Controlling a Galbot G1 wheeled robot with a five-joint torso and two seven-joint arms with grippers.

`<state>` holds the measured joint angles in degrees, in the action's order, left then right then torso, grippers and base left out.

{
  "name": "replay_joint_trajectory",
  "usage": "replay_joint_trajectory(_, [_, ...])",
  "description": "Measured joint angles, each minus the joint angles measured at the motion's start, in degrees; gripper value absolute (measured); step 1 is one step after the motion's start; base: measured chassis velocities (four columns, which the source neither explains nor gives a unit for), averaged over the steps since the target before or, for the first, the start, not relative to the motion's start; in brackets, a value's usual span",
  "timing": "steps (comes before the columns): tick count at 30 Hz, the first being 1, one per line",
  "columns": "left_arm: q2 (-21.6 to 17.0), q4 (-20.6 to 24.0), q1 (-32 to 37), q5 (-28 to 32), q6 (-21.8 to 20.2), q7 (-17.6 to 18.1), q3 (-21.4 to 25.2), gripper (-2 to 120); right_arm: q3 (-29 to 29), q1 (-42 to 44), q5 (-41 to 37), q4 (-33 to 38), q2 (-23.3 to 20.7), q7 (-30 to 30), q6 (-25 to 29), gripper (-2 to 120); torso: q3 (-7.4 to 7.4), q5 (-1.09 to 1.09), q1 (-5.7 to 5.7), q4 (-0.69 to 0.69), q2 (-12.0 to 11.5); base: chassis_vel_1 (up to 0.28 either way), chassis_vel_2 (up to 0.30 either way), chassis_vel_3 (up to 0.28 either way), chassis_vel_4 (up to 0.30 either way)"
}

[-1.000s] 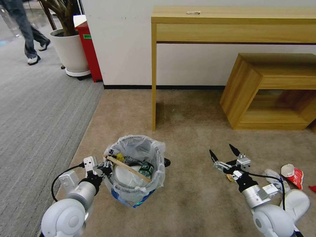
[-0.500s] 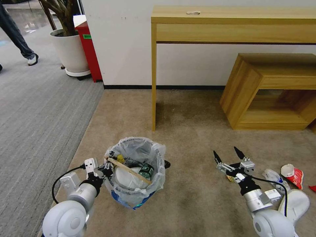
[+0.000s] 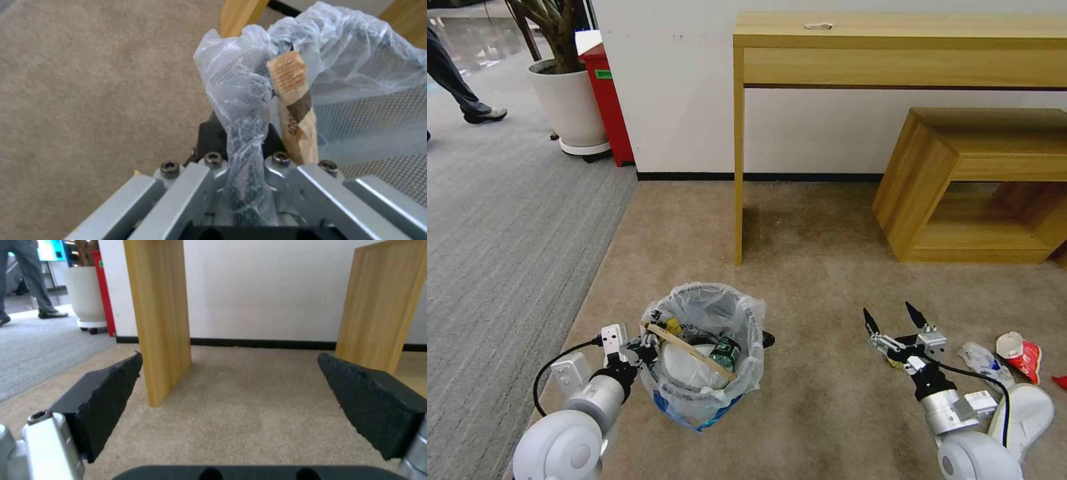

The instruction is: Pick up the trash bin and place the garbage on the floor into it.

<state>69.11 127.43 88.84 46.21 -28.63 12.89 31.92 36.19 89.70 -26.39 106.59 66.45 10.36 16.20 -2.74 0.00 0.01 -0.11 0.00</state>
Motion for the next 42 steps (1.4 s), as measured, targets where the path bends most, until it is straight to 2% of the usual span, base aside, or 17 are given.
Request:
replay_joint_trajectory(2, [0.08, 0.34, 0.21, -2.29, -1.89, -1.69, 0.42, 3, 0.24, 0.08, 0.06, -0.39, 0.02, 0.31, 0.11, 100, 0.0, 0.0, 0.0, 0.0, 0.0, 0.0, 0.0, 0.0, 0.0])
replay_joint_trajectory(9, [0.57, 0.25, 0.34, -3.53, -2.62, -4.88, 0.47, 3, 0.55, 0.03, 0.06, -1.21, -0.42, 0.69, 0.41, 100, 0.0, 0.0, 0.0, 0.0, 0.0, 0.0, 0.0, 0.0, 0.0])
replay_joint_trajectory(20, [0.91, -0.73, 0.35, -3.29, -0.86, -6.74, 0.57, 3, 0.78, -0.16, -0.3, -1.91, -1.2, 0.89, 0.43, 100, 0.0, 0.01, 0.0, 0.0, 0.0, 0.0, 0.0, 0.0, 0.0])
replay_joint_trajectory(42, [0.75, -0.86, 0.18, -1.05, 0.03, -5.6, 0.91, 3, 1.46, -0.02, -0.65, -2.02, -1.89, 1.11, 0.52, 100, 0.0, 0.0, 0.0, 0.0, 0.0, -0.002, -0.001, -0.002, -0.001])
